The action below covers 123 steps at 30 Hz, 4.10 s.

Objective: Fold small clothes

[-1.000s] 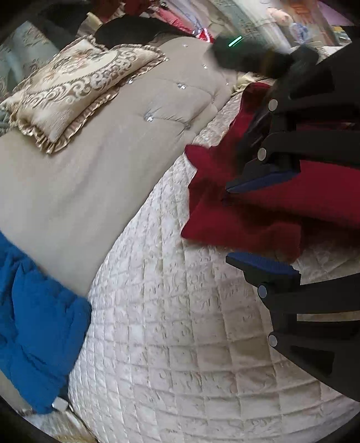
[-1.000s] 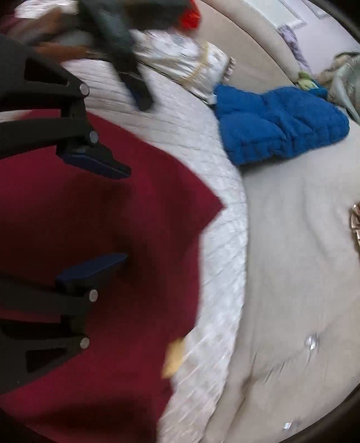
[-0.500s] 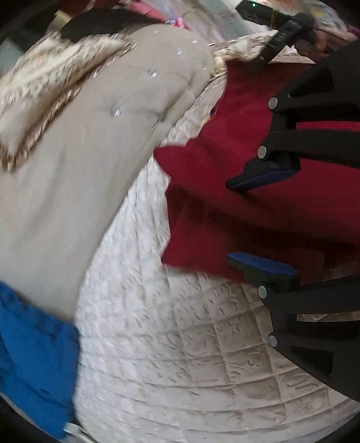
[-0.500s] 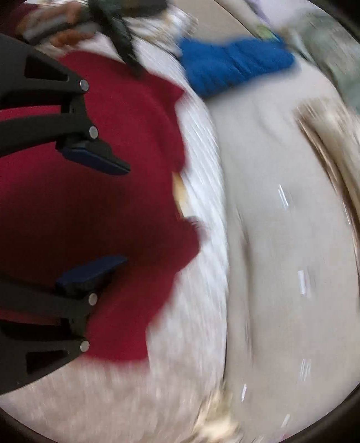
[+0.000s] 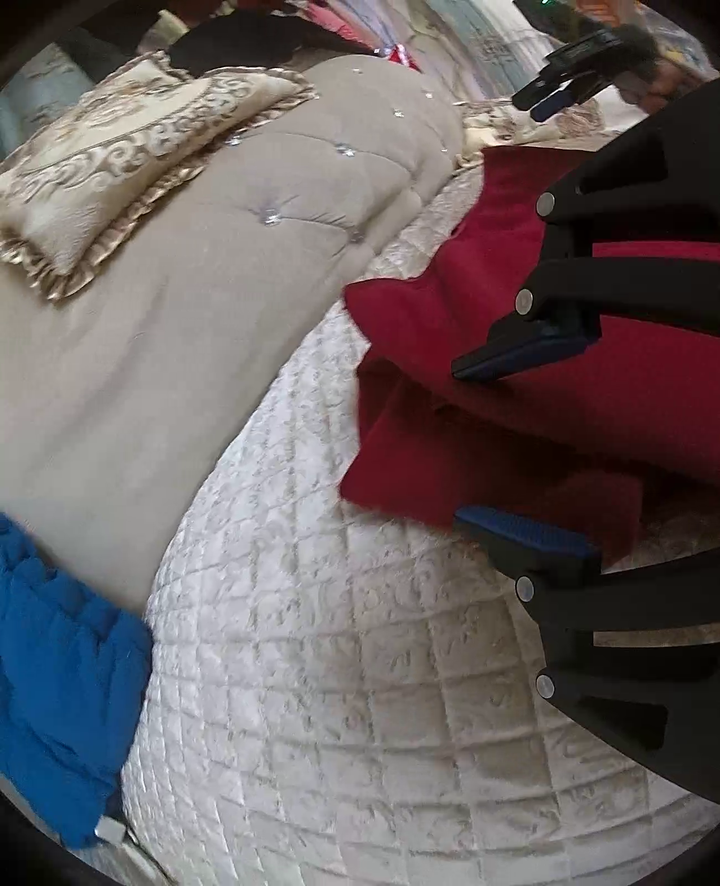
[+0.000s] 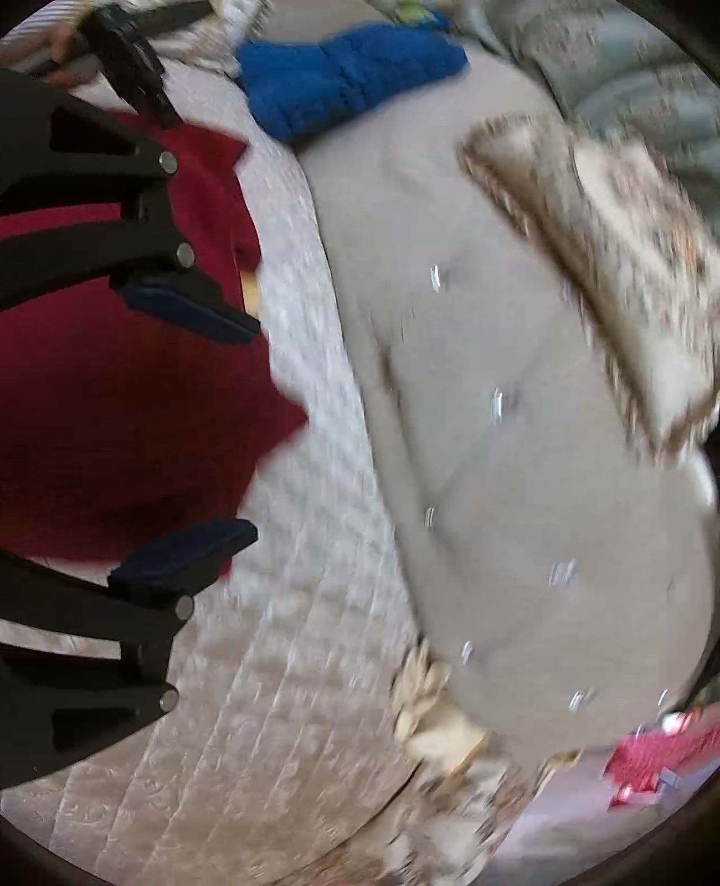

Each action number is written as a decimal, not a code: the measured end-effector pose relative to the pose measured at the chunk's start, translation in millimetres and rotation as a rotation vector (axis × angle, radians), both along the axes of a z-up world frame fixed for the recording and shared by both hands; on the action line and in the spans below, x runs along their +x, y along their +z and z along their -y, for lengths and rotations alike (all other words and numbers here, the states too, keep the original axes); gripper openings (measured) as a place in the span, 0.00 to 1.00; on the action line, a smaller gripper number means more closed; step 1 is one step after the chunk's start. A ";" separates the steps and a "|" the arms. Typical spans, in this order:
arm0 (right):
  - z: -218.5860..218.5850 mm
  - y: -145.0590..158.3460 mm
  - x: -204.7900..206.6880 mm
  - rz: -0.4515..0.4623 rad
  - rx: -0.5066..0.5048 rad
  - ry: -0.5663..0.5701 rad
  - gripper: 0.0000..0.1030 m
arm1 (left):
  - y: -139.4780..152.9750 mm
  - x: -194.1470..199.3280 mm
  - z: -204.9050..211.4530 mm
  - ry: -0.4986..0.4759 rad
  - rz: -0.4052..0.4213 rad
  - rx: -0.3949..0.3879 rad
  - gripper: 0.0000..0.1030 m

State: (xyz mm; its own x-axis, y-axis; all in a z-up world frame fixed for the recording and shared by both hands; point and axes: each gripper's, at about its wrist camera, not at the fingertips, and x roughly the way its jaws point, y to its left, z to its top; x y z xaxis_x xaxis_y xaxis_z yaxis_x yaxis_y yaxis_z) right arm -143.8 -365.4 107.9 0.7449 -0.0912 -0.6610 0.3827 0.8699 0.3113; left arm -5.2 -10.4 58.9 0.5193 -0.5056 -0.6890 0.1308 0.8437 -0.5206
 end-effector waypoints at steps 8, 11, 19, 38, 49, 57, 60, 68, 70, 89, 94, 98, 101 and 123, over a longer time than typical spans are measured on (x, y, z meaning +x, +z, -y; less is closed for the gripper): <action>-145.5 -32.7 119.8 -0.091 0.065 0.422 0.48 | -2.5 3.4 -19.6 0.085 -0.019 0.012 0.24; -177.5 -56.4 159.8 -0.134 0.083 0.446 0.46 | 1.9 2.6 -20.6 0.074 0.000 -0.009 0.24; -193.8 -82.9 184.6 -0.139 0.099 0.427 0.46 | 3.5 4.8 6.6 -0.035 0.025 0.018 0.25; 24.8 -80.0 42.5 -0.154 0.042 -0.106 0.38 | -14.1 6.8 12.1 -0.015 0.000 0.102 0.28; -36.7 -23.1 42.0 -0.079 -0.009 0.041 0.48 | -1.9 2.1 -0.5 0.012 0.002 0.091 0.29; -154.9 -36.8 138.3 -0.129 0.052 0.410 0.48 | -0.6 -5.9 -15.2 0.018 -0.019 0.133 0.29; -185.3 -60.7 178.4 -0.185 0.042 0.456 0.45 | -0.9 -4.9 -17.1 0.014 -0.025 0.123 0.29; -196.0 -82.5 207.6 -0.260 0.093 0.458 0.46 | -1.9 -4.2 -11.8 -0.038 -0.038 0.116 0.29; -186.8 -80.2 203.8 -0.277 0.173 0.453 0.50 | 0.1 -6.9 -10.0 -0.054 -0.031 0.113 0.29; -203.9 -71.9 226.0 -0.410 0.267 0.505 0.81 | -21.5 -12.7 -15.9 -0.098 -0.119 -0.155 0.32; -205.2 -70.0 229.4 -0.442 0.288 0.535 0.82 | -2.7 -22.3 -6.8 -0.169 -0.012 -0.149 0.30; -205.6 -71.7 235.6 -0.478 0.334 0.567 0.84 | 4.7 -25.3 -4.9 -0.204 0.021 -0.183 0.30; -211.6 -72.4 240.4 -0.519 0.312 0.596 0.85 | 13.7 -32.3 2.3 -0.249 0.056 -0.163 0.30; -179.7 -71.4 193.1 -0.420 0.206 0.583 0.30 | 32.7 -49.0 18.1 -0.292 0.116 -0.001 0.32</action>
State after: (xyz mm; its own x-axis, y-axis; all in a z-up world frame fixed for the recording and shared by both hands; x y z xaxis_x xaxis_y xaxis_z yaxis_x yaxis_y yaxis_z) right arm 49.3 -185.7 36.4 0.3161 0.3976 -0.8614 -0.0001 0.9079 0.4191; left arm -54.1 -28.5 91.6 0.4270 -0.6457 -0.6331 0.4262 0.7612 -0.4888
